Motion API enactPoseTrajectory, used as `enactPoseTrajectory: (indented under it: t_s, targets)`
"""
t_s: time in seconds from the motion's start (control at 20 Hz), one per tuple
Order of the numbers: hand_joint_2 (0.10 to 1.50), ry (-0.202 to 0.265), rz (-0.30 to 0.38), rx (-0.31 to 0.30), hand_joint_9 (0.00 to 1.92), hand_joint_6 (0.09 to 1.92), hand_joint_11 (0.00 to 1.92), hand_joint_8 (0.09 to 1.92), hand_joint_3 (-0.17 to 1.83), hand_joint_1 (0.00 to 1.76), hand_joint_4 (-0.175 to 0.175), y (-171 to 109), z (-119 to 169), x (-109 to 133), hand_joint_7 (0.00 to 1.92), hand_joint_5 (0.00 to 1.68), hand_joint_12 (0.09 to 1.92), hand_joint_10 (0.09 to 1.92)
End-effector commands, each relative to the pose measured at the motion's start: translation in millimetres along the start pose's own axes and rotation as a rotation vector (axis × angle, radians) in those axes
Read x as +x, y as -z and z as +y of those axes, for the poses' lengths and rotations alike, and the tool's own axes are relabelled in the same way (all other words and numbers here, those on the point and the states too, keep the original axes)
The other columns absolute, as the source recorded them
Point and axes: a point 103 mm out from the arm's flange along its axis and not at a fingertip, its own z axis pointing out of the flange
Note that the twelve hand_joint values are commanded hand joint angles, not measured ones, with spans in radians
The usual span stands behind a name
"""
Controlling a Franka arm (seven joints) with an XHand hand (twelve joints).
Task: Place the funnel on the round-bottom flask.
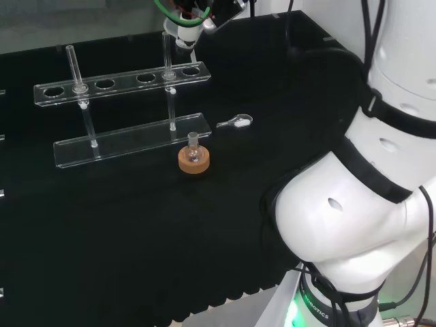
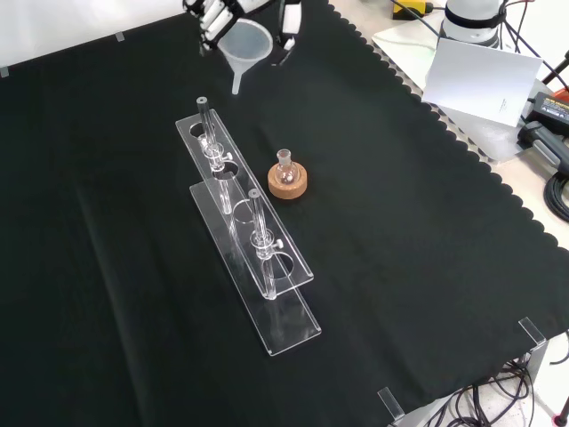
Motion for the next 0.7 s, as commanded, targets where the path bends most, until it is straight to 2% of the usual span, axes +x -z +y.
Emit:
enactPoseTrajectory:
  t_s: [0.05, 0.35, 0.7]
  targets:
    - [0.71, -0.034, 0.042, 0.024, 0.92, 0.86, 0.35, 0.71, 0.59, 0.82, 0.005, -7, -43, 10, 0.61, 0.69, 1.37, 0.53]
    - [0.72, -0.035, 0.072, 0.036, 0.92, 0.86, 0.35, 0.71, 0.59, 0.81, 0.004, -15, -55, 23, 0.61, 0.69, 1.37, 0.53]
    - [0.72, -0.018, 0.080, 0.060, 0.91, 0.86, 0.36, 0.72, 0.59, 0.81, 0.001, -33, -55, 43, 0.61, 0.69, 1.37, 0.53]
